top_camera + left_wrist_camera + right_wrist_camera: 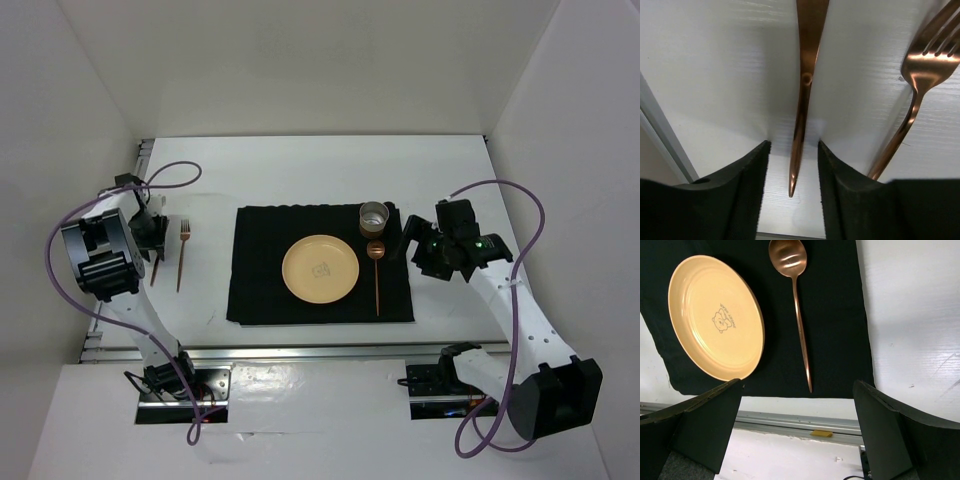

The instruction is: Set the dinner table for one person

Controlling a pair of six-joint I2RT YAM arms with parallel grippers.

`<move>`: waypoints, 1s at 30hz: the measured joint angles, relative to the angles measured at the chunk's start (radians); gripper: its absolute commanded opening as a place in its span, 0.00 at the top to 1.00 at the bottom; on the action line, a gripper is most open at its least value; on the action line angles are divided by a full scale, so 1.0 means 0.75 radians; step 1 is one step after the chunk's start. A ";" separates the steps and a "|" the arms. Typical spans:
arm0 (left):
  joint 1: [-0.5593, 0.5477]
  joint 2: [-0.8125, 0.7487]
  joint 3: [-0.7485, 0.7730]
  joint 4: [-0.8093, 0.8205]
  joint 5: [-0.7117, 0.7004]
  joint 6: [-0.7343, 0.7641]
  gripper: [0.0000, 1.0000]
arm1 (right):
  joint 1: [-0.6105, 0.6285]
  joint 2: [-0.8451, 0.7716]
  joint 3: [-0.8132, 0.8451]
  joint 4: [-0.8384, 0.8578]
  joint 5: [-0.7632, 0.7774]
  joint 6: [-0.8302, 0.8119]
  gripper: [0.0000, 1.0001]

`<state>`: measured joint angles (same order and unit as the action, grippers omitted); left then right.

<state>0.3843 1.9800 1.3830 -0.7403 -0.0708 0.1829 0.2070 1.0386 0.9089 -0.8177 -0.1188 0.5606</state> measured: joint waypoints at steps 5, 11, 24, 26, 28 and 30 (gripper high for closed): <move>0.007 0.024 0.027 -0.026 0.032 0.002 0.84 | 0.000 0.000 0.014 -0.012 0.006 0.000 0.01; 0.005 0.068 0.088 -0.091 0.045 0.012 1.00 | 0.000 0.001 0.083 -0.021 0.030 -0.003 0.01; 0.050 0.091 0.148 -0.155 0.196 0.017 1.00 | 0.000 0.003 0.127 -0.044 0.075 -0.012 0.01; 0.050 0.075 0.147 -0.143 0.252 -0.009 1.00 | 0.000 0.003 0.127 -0.045 0.073 -0.012 0.01; 0.046 0.044 0.147 -0.138 0.297 -0.026 1.00 | 0.000 0.002 0.127 -0.044 0.063 -0.013 0.01; 0.042 -0.003 0.147 -0.130 0.338 -0.046 1.00 | 0.000 -0.002 0.126 -0.039 0.040 -0.021 0.01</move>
<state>0.4160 1.9781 1.4933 -0.8379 0.1825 0.1486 0.2070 1.0374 1.0035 -0.8471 -0.0887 0.5449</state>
